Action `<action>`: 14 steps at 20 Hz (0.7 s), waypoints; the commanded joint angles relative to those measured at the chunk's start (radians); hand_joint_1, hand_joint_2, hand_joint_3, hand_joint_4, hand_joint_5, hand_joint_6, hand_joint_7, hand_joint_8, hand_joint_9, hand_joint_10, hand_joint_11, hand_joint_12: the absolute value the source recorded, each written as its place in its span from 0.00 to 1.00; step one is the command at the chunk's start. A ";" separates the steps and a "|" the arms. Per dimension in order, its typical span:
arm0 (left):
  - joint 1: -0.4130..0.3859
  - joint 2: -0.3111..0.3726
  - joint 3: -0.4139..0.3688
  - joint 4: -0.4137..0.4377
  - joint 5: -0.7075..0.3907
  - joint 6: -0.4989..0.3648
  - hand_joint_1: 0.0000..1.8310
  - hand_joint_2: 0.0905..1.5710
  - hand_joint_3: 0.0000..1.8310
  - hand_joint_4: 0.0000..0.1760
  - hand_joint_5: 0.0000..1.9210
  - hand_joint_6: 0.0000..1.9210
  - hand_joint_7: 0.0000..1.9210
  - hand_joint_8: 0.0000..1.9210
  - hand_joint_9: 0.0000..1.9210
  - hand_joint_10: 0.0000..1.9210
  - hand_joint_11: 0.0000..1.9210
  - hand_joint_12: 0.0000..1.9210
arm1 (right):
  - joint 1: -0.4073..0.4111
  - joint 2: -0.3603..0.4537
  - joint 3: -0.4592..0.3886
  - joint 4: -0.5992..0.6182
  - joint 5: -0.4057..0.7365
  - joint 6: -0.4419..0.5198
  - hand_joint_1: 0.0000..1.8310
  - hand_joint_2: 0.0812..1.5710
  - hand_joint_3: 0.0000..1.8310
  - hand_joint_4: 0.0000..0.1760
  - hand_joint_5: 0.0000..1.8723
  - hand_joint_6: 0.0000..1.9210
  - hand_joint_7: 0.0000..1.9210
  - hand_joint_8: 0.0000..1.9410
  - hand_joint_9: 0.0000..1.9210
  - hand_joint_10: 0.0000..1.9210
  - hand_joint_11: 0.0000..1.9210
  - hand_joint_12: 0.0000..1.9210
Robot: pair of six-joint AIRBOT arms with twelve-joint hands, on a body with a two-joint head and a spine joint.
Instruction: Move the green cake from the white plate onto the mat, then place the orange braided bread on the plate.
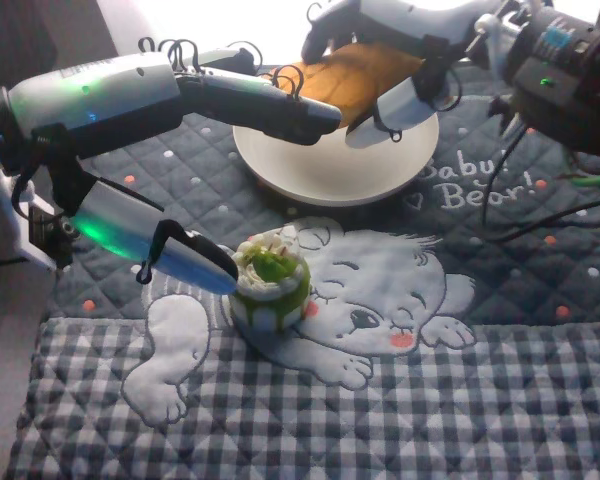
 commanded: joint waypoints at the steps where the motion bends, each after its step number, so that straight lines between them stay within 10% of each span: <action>1: -0.012 0.005 0.002 -0.065 -0.107 -0.013 0.54 0.47 0.00 0.00 0.21 0.00 0.27 0.00 0.26 0.01 0.00 0.69 | 0.014 0.018 0.000 0.028 0.110 0.006 0.62 0.74 0.00 0.00 0.14 0.30 0.15 0.30 0.16 0.32 0.08 0.60; 2: -0.012 0.005 0.002 -0.065 -0.108 -0.015 0.53 0.49 0.01 0.00 0.22 0.00 0.27 0.00 0.27 0.01 0.00 0.69 | 0.014 0.018 -0.007 0.019 0.110 0.006 0.57 0.70 0.00 0.16 0.10 0.09 0.11 0.10 0.12 0.11 0.03 0.54; 4: -0.011 0.005 0.001 -0.069 -0.108 -0.017 0.54 0.50 0.00 0.00 0.22 0.00 0.25 0.00 0.25 0.00 0.00 0.66 | 0.014 0.023 -0.032 0.009 0.114 0.006 0.49 0.64 0.00 0.65 0.02 0.00 0.04 0.01 0.03 0.01 0.00 0.25; 8: -0.005 0.019 -0.012 -0.087 -0.107 -0.020 0.59 0.50 0.00 0.00 0.22 0.01 0.25 0.00 0.25 0.01 0.00 0.69 | 0.014 0.104 -0.132 -0.045 0.148 0.006 0.41 0.56 0.00 0.98 0.00 0.00 0.00 0.00 0.00 0.00 0.00 0.00; 11: 0.014 0.045 -0.029 -0.119 -0.107 -0.012 0.62 0.48 0.00 0.00 0.21 0.00 0.28 0.01 0.28 0.02 0.00 0.78 | 0.014 0.231 -0.247 -0.085 0.224 0.006 0.42 0.52 0.00 0.97 0.00 0.00 0.00 0.00 0.00 0.00 0.02 0.01; 14: 0.060 0.103 -0.074 -0.198 -0.134 0.053 0.60 0.45 0.00 0.00 0.21 0.00 0.28 0.00 0.27 0.03 0.00 0.75 | 0.013 0.325 -0.349 -0.071 0.318 0.006 0.41 0.48 0.00 0.77 0.00 0.00 0.00 0.00 0.00 0.00 0.03 0.01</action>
